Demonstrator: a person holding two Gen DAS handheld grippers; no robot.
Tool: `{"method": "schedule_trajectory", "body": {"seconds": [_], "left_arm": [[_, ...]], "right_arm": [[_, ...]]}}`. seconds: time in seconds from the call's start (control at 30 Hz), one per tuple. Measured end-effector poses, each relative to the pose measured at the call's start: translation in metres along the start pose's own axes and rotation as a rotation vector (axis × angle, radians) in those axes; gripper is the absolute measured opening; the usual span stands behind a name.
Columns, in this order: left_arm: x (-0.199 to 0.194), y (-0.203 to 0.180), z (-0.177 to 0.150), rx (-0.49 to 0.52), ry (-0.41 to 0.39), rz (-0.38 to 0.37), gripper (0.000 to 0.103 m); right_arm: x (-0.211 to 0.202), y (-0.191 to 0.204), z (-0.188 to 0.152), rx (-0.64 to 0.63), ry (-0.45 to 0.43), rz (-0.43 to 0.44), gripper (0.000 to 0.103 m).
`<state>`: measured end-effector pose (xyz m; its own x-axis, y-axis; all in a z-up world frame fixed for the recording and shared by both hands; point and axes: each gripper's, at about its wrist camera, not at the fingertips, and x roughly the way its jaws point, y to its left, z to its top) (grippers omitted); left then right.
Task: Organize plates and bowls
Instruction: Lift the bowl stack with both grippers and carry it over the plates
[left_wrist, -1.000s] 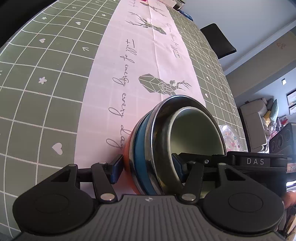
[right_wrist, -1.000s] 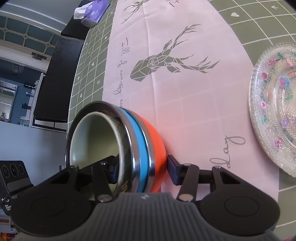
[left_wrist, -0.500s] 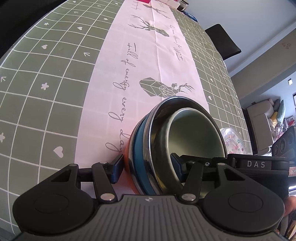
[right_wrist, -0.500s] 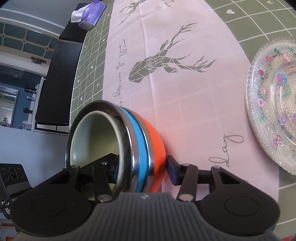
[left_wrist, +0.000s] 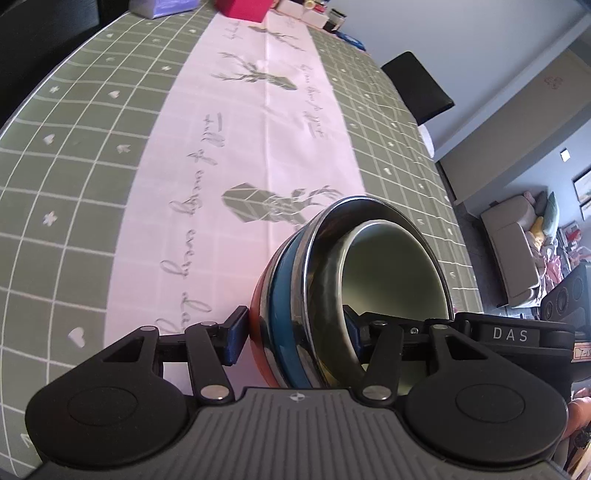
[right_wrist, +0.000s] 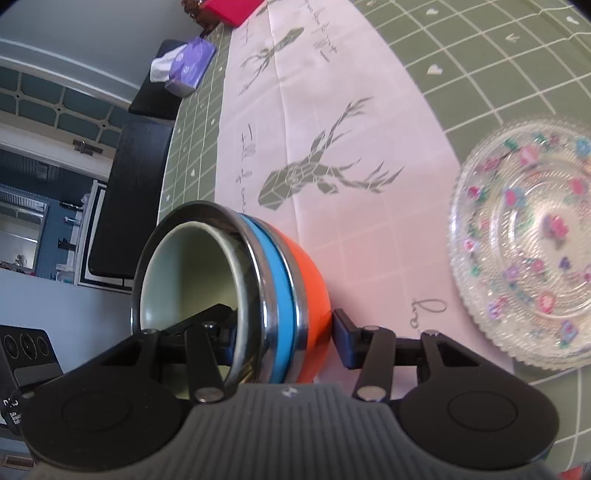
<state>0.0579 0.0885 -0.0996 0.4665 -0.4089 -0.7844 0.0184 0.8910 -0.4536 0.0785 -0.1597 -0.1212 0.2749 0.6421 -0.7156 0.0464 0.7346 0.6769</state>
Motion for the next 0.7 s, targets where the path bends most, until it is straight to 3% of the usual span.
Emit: {"method": "schedule_trajectory", "body": {"seconds": [0.33,0.7], "left_arm": [[0.014,-0.062,0.015,0.077,0.017,-0.071,0.058],[0.062,-0.126,0.014,0.124,0.089,-0.162,0.058]], "right_arm": [[-0.062,-0.023,0.018,0.027,-0.091,-0.028,0.048],[-0.125,-0.074,0.028,0.097,-0.165,-0.113,0.048]]}}
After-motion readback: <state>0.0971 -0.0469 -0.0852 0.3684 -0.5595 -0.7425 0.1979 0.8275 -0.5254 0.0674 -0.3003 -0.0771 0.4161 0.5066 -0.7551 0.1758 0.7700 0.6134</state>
